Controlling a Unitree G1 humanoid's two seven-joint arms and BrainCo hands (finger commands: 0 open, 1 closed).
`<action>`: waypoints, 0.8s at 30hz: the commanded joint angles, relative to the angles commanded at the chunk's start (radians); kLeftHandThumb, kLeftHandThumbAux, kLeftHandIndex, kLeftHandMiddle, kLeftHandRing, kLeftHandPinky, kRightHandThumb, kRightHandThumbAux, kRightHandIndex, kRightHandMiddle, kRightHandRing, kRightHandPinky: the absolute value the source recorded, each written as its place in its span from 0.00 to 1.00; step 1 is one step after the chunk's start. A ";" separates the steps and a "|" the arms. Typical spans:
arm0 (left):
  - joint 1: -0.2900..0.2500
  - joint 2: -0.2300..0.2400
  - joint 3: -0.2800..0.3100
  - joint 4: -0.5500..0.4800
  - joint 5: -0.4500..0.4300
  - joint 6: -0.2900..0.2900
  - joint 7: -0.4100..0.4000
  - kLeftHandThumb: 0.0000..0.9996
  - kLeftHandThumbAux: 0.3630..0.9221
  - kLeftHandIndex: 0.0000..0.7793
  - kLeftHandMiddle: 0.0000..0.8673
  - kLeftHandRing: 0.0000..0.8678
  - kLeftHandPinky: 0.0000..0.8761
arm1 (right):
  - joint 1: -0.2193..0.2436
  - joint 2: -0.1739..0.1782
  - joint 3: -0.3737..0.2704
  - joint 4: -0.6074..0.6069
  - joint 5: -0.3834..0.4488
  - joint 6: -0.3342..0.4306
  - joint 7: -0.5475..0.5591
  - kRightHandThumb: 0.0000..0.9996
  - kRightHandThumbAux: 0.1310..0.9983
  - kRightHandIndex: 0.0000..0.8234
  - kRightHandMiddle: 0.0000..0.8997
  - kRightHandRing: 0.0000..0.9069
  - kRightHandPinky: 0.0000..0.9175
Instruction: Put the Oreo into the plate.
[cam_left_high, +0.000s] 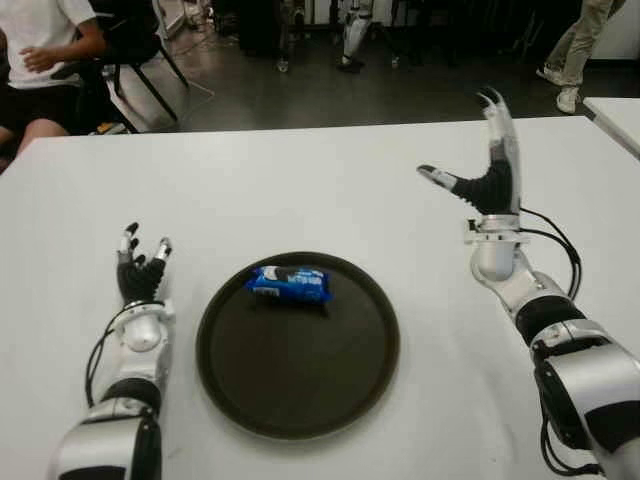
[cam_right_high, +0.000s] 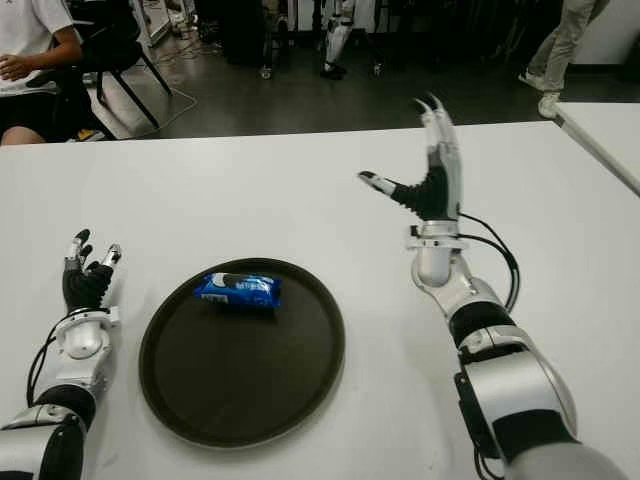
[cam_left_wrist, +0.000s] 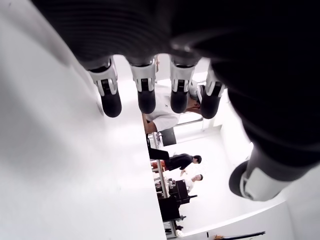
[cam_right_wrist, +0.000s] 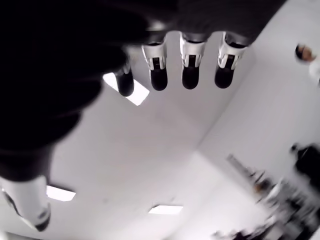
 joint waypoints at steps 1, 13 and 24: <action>-0.001 0.002 0.000 0.000 -0.001 0.001 -0.002 0.32 0.45 0.06 0.07 0.02 0.00 | 0.007 0.000 0.001 0.012 0.001 0.017 0.000 0.00 0.59 0.00 0.00 0.00 0.00; -0.002 0.021 0.026 0.003 -0.024 0.009 -0.033 0.34 0.44 0.04 0.05 0.02 0.02 | 0.012 0.014 -0.051 0.061 0.080 0.135 0.107 0.00 0.59 0.00 0.00 0.00 0.00; -0.007 0.058 0.031 0.013 -0.013 0.032 -0.028 0.26 0.43 0.03 0.04 0.02 0.04 | 0.017 0.052 -0.100 0.081 0.140 0.211 0.169 0.00 0.57 0.00 0.00 0.00 0.00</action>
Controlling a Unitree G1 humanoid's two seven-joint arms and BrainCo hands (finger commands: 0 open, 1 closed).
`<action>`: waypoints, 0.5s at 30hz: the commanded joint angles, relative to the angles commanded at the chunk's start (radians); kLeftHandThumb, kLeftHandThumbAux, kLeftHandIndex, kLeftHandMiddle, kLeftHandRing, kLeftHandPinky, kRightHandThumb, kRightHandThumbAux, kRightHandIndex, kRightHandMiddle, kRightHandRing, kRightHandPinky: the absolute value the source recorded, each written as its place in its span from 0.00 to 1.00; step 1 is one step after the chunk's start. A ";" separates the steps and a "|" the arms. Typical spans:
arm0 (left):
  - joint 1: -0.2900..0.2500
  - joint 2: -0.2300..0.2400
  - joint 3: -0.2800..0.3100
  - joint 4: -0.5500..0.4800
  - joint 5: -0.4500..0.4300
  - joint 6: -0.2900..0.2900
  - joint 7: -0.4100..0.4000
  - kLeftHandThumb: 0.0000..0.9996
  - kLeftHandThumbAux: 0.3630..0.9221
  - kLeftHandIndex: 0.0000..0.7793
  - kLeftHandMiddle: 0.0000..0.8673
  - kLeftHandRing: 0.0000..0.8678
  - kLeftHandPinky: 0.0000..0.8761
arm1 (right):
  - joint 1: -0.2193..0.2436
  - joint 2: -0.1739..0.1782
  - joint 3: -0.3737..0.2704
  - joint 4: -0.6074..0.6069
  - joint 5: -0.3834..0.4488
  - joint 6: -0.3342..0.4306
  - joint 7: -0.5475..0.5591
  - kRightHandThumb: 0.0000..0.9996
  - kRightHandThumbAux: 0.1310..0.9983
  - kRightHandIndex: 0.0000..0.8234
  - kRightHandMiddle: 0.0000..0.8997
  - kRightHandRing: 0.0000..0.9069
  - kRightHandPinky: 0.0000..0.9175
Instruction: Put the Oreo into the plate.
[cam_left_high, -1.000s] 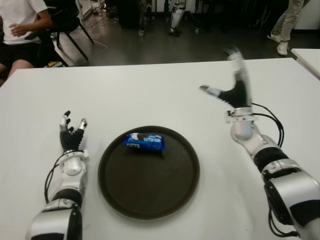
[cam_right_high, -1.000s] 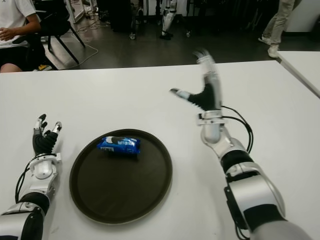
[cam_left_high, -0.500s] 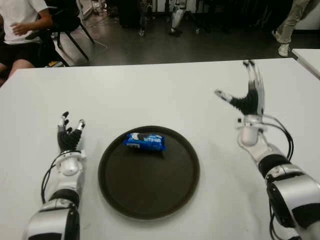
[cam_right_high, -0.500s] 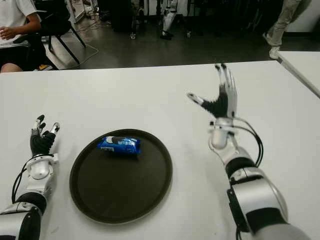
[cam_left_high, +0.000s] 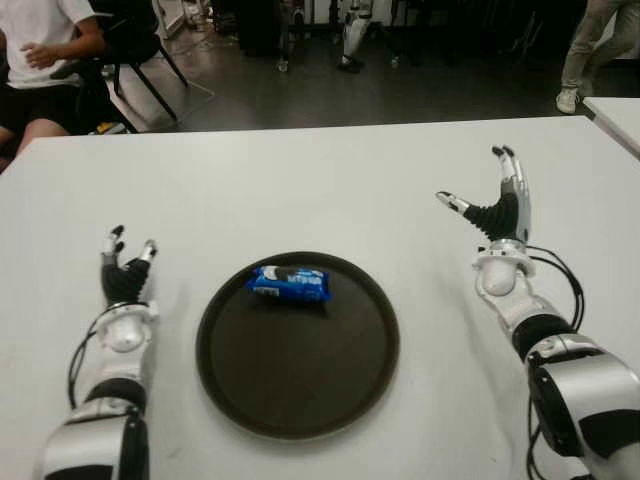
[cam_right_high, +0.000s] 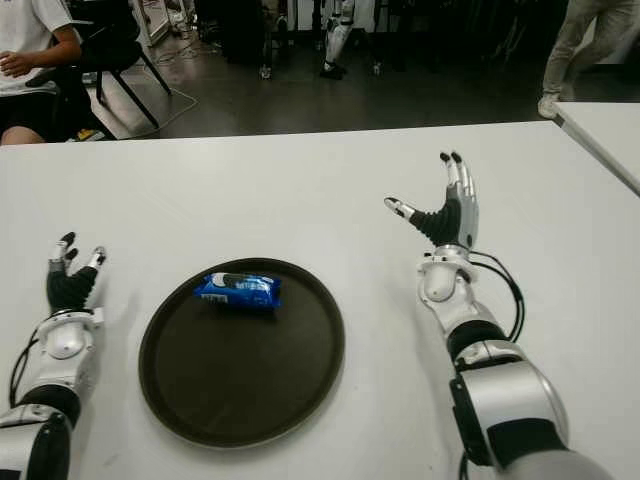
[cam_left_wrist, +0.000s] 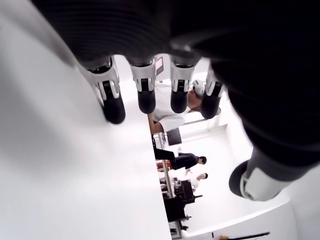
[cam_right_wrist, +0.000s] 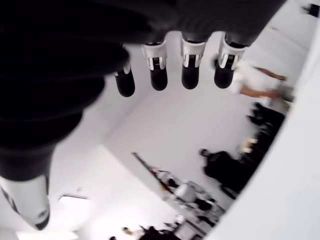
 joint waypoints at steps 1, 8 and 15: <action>0.002 0.003 -0.002 0.000 0.004 -0.003 0.010 0.26 0.43 0.04 0.04 0.03 0.03 | 0.005 -0.001 -0.006 0.003 0.008 0.003 0.017 0.00 0.57 0.00 0.00 0.00 0.00; 0.007 0.010 -0.002 0.003 0.009 -0.010 0.030 0.29 0.45 0.06 0.05 0.03 0.02 | 0.024 -0.003 -0.021 0.018 0.026 0.031 0.090 0.00 0.55 0.00 0.00 0.00 0.00; 0.005 0.011 0.001 0.008 0.006 -0.003 0.031 0.29 0.44 0.05 0.04 0.03 0.03 | 0.040 -0.003 -0.039 0.031 0.048 0.071 0.166 0.00 0.54 0.00 0.00 0.00 0.00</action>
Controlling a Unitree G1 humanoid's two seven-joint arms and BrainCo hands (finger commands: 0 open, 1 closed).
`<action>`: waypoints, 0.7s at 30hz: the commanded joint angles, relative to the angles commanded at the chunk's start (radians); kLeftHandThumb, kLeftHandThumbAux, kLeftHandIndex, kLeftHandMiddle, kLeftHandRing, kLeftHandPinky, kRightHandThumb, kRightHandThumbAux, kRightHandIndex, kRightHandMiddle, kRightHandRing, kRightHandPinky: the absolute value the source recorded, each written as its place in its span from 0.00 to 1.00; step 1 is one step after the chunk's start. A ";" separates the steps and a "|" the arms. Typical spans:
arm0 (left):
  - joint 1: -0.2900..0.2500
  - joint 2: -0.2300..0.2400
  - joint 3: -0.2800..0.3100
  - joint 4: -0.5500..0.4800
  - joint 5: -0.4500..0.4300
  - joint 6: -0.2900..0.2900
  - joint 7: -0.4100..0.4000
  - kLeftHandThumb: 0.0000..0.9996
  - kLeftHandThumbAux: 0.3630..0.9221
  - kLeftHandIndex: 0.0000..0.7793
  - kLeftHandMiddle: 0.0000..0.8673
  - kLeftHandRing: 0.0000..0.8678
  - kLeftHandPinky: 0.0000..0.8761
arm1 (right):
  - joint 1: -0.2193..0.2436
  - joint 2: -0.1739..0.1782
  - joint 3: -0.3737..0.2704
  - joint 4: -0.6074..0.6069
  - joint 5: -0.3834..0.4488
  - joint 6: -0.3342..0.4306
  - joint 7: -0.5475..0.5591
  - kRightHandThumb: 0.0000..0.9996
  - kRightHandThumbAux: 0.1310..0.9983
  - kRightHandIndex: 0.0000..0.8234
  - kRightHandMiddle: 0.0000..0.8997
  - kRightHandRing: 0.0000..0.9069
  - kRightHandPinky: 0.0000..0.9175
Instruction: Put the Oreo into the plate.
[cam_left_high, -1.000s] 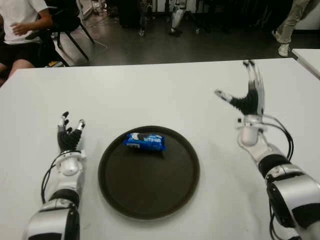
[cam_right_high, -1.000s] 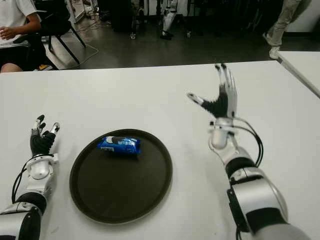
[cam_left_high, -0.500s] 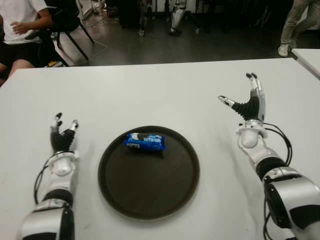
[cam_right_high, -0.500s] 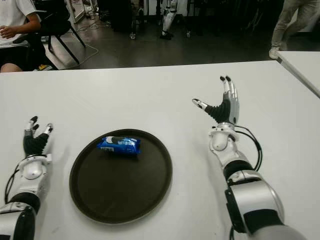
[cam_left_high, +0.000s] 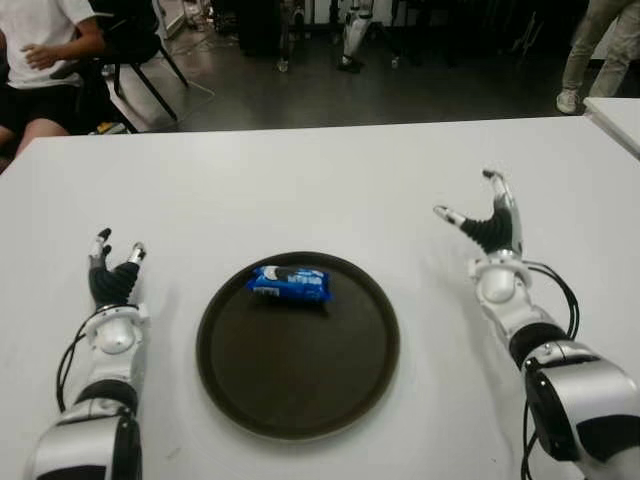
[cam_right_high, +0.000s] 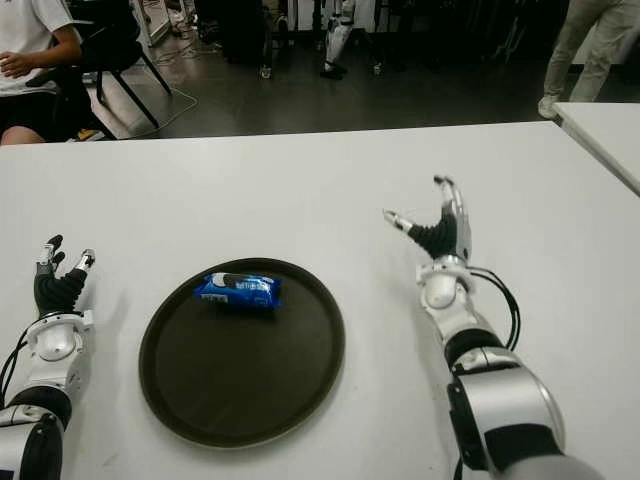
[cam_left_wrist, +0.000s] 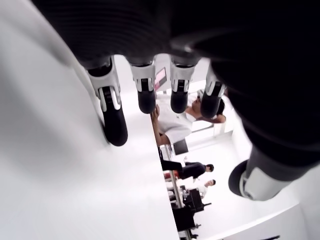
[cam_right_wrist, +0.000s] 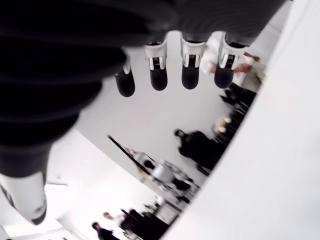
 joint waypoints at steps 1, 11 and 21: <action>0.000 0.000 0.000 0.000 0.000 0.001 0.000 0.28 0.44 0.05 0.04 0.03 0.04 | 0.000 -0.001 -0.002 0.000 0.002 0.004 0.007 0.00 0.53 0.00 0.00 0.00 0.00; -0.005 0.001 0.000 0.007 0.001 0.010 0.001 0.28 0.44 0.06 0.05 0.04 0.04 | 0.003 0.002 -0.027 0.000 0.015 0.007 0.035 0.00 0.48 0.00 0.00 0.00 0.00; -0.010 0.006 -0.007 0.013 0.007 0.032 -0.004 0.26 0.41 0.05 0.05 0.05 0.06 | 0.003 0.000 -0.018 -0.002 0.002 -0.023 0.031 0.00 0.48 0.00 0.00 0.00 0.00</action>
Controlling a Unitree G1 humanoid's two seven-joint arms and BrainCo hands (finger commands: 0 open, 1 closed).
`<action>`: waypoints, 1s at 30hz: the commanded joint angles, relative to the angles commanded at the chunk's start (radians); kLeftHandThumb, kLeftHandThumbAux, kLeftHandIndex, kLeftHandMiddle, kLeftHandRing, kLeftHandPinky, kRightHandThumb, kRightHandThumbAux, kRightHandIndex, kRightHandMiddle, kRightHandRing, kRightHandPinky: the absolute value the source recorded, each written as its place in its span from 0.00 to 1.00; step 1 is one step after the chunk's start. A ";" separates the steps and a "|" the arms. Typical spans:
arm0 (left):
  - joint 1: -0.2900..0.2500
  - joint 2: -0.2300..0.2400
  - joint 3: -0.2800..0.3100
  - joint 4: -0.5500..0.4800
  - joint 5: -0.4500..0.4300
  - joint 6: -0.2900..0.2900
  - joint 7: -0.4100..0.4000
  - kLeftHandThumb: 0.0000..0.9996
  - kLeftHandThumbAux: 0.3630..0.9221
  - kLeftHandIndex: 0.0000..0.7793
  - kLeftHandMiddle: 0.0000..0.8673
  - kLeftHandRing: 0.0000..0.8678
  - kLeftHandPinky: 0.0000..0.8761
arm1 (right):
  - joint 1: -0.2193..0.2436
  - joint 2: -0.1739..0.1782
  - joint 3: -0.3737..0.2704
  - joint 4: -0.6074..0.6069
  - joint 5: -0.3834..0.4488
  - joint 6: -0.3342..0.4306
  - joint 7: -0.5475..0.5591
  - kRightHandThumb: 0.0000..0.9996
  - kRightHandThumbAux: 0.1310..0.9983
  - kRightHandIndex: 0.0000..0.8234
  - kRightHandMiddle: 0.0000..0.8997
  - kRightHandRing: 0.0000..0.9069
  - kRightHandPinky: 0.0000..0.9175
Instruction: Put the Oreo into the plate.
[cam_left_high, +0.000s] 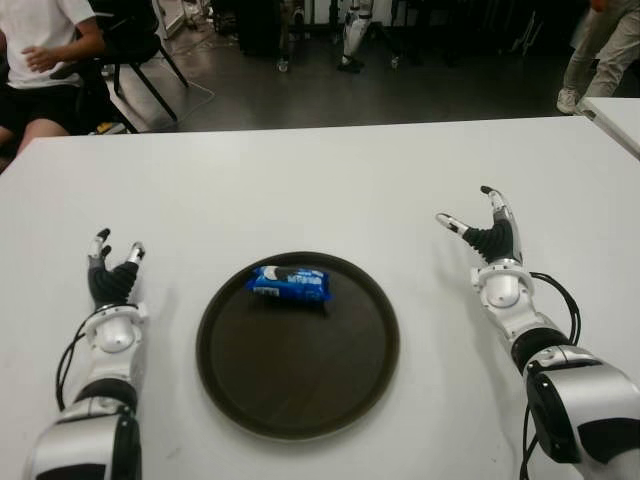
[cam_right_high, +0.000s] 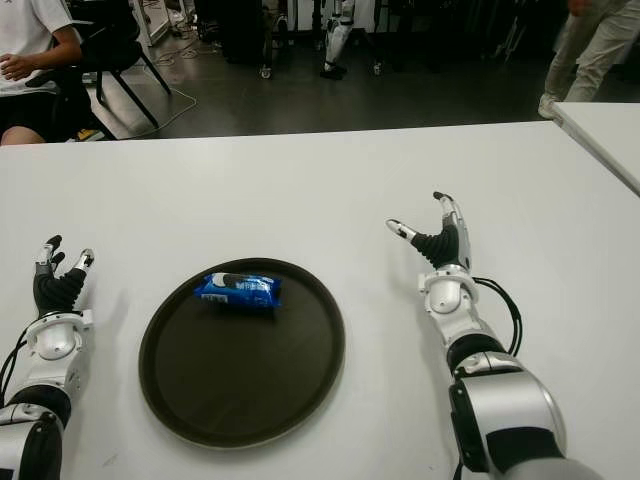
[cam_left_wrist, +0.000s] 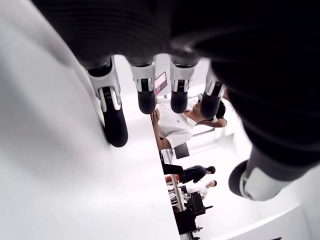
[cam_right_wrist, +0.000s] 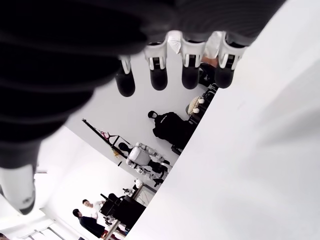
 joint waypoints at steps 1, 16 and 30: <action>0.000 0.000 0.000 0.000 0.000 0.001 -0.001 0.26 0.41 0.05 0.05 0.05 0.06 | 0.000 0.001 -0.001 0.000 0.000 -0.002 0.001 0.00 0.49 0.00 0.00 0.00 0.00; 0.002 -0.001 0.001 -0.003 -0.004 0.001 -0.018 0.23 0.40 0.04 0.03 0.02 0.04 | 0.001 0.017 -0.078 0.007 0.086 0.016 0.121 0.00 0.43 0.00 0.00 0.00 0.19; 0.011 0.008 -0.034 -0.014 0.041 -0.017 0.026 0.00 0.35 0.01 0.01 0.00 0.00 | -0.014 0.027 -0.158 0.003 0.167 0.066 0.227 0.00 0.40 0.00 0.00 0.00 0.00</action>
